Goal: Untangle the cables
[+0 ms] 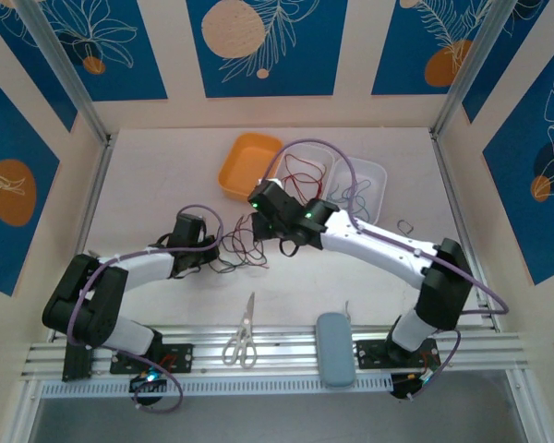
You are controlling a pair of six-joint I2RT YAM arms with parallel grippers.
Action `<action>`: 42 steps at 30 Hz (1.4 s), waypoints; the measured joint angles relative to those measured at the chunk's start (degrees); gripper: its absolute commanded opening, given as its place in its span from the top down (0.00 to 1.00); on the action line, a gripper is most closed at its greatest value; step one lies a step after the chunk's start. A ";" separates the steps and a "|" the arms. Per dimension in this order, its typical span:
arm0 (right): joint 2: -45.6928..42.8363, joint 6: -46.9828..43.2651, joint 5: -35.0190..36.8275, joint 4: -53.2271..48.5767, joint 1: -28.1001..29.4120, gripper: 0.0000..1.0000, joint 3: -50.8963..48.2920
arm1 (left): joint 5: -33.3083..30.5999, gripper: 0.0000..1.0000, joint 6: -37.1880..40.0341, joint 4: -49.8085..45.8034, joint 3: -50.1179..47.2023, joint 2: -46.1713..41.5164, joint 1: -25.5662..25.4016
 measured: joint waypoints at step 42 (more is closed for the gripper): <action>-28.09 -9.77 0.46 -4.92 -12.33 1.00 11.13 | -9.81 1.00 12.83 -19.06 7.82 -22.18 -0.85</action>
